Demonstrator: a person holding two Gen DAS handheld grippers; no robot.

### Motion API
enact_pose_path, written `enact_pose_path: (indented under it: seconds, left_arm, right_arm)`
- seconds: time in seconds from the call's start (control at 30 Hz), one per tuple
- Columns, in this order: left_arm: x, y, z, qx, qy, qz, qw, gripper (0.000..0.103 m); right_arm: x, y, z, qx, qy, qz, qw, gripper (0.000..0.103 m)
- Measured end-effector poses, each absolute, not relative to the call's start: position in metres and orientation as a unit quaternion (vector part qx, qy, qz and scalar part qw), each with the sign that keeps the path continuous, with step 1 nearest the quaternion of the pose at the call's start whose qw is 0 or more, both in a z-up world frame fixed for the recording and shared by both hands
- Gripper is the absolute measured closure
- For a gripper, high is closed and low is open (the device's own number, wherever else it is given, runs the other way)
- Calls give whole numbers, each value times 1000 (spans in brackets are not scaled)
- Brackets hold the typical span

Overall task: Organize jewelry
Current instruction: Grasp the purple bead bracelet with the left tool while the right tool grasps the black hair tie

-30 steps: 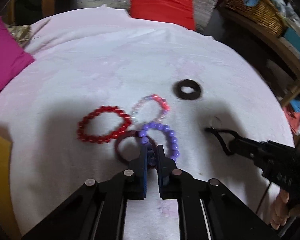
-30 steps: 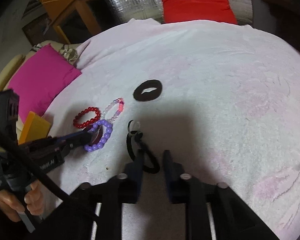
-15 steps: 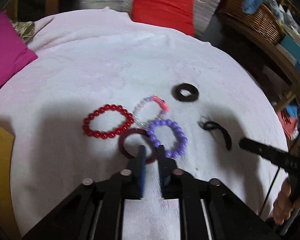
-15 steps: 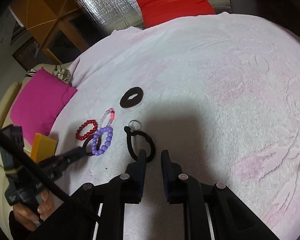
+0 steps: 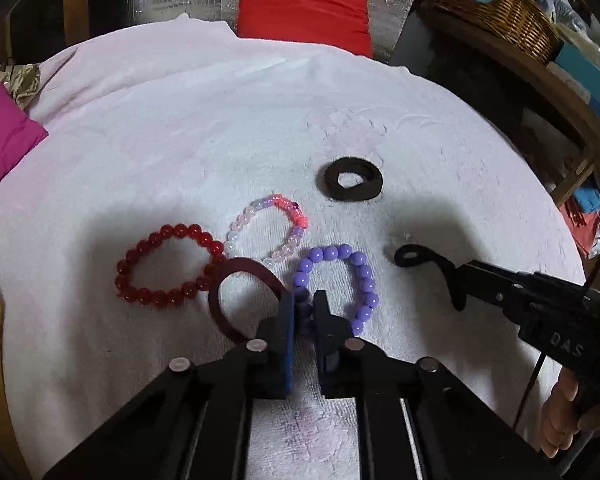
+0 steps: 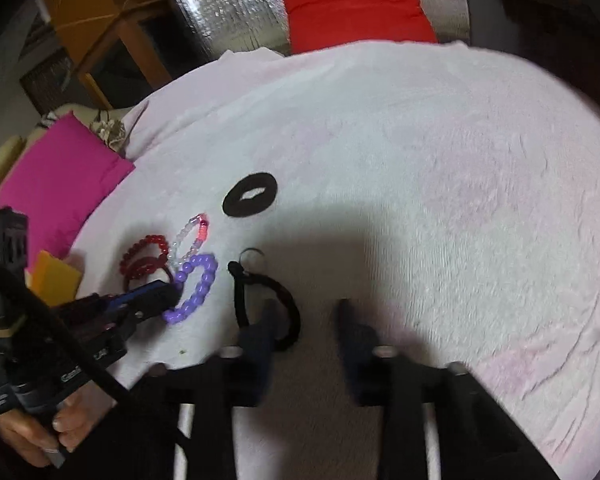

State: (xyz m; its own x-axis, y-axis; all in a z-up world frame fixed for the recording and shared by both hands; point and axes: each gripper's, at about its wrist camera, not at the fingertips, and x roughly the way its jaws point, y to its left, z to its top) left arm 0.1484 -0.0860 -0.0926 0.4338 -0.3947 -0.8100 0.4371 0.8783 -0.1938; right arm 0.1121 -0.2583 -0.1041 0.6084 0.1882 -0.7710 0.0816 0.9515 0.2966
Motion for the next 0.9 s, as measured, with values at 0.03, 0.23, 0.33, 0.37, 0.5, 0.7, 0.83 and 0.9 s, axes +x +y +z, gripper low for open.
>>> enact_pose_path:
  seconds: [0.03, 0.23, 0.33, 0.37, 0.5, 0.7, 0.83, 0.9]
  left_arm:
    - [148, -83, -91, 18, 468, -248, 848, 95]
    - [138, -75, -79, 15, 450, -284, 847, 96]
    - [127, -78, -81, 32, 455, -305, 836, 95]
    - [126, -83, -83, 36, 457, -308, 834, 95]
    - [118, -90, -86, 46, 465, -318, 825, 95]
    - [120, -93, -93, 63, 477, -303, 823, 89]
    - [119, -100, -96, 65, 472, -315, 820, 73]
    - [118, -102, -96, 74, 467, -315, 823, 73]
  right_arm:
    - [112, -259, -103, 157, 440, 36, 883, 93]
    - [100, -258, -87, 149, 409, 34, 900, 94]
    - [95, -264, -82, 157, 404, 28, 901, 94]
    - [95, -267, -83, 158, 405, 22, 900, 94]
    - [96, -280, -90, 185, 426, 23, 885, 93]
    - [99, -268, -87, 178, 429, 49, 884, 75]
    - [107, -256, -92, 160, 443, 55, 881, 67]
    - [112, -253, -98, 151, 454, 50, 877, 67]
